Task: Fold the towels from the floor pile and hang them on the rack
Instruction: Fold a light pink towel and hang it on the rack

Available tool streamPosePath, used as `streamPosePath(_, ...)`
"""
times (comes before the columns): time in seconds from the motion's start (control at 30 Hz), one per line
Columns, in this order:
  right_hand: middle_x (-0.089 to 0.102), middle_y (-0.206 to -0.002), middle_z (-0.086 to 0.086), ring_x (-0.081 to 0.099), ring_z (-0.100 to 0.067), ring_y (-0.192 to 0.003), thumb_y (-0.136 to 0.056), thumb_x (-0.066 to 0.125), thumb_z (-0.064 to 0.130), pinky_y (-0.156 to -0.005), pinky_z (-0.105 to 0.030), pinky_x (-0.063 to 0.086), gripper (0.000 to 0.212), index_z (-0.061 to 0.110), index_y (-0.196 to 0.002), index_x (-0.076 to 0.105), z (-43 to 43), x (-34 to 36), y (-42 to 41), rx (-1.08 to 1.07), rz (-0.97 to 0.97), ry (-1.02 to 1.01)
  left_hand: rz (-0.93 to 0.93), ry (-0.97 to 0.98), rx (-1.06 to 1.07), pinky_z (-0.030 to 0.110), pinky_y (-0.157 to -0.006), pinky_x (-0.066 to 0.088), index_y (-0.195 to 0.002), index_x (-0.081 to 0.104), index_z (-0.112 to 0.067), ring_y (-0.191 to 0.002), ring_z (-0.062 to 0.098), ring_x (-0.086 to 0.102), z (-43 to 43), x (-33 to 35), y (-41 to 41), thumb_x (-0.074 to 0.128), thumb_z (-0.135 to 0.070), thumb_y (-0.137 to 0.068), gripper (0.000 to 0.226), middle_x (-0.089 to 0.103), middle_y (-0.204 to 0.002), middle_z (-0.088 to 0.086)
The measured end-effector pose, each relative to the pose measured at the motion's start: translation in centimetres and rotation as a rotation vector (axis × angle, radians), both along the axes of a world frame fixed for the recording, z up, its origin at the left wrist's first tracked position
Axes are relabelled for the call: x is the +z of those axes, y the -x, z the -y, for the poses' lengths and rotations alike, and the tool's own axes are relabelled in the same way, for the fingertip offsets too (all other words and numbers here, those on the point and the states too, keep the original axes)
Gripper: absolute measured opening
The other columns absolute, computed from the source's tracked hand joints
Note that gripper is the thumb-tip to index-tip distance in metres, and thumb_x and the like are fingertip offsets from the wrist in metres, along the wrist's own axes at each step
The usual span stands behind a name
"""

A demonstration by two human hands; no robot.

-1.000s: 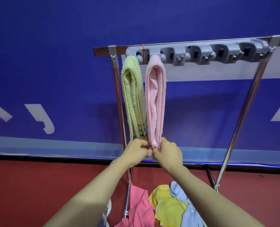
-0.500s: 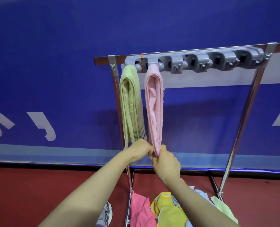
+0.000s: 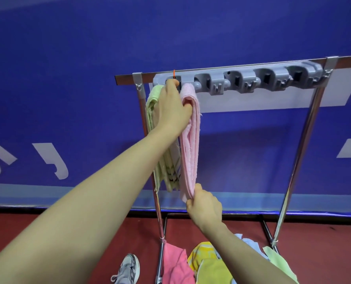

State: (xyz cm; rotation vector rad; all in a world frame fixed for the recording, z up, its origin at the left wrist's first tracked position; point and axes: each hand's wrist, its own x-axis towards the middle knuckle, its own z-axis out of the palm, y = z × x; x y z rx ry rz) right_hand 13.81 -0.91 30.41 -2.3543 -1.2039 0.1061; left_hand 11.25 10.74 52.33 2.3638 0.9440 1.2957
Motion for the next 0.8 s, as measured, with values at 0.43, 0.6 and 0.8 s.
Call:
streamPosePath(0.43, 0.067, -0.101, -0.009, 0.063, -0.034, -0.095, -0.093, 0.046, 0.017, -0.064, -0.035, 0.034, 0.017, 0.011, -0.109, 0.047, -1.2, 1.4, -0.4, -0.048, 0.076, 0.031, -0.34, -0.318, 0.025, 0.038, -0.087, 0.05, -0.103, 0.073, -0.025, -0.106, 0.026, 0.063, -2.1, 7.4, 1.3, 0.053, -0.002, -0.081, 0.038, 0.071, -0.108, -0.001)
streamPosePath(0.6, 0.068, -0.102, -0.008, 0.062, -0.033, -0.093, -0.094, 0.045, 0.018, -0.065, -0.035, 0.035, 0.019, 0.012, -0.112, 0.046, -0.7, -0.3, 0.0, -0.056, 0.032, 0.085, -0.411, -0.329, -0.067, 0.037, -0.099, 0.042, -0.124, 0.068, -0.023, -0.119, 0.033, 0.055, -1.3, 4.8, 0.9, 0.046, 0.004, -0.081, 0.056, 0.068, -0.124, 0.004)
streamPosePath(0.8, 0.067, -0.096, -0.006, 0.044, -0.03, -0.075, -0.094, 0.044, 0.02, -0.063, -0.034, 0.035, 0.017, 0.014, -0.11, 0.043, -0.4, -0.2, -0.4, -0.086, 0.028, 0.047, -0.569, -0.359, -0.052, 0.042, -0.093, 0.046, -0.129, 0.065, -0.02, -0.115, 0.035, 0.055, -1.0, 5.7, 0.4, 0.043, 0.0, -0.088, 0.05, 0.065, -0.124, 0.009)
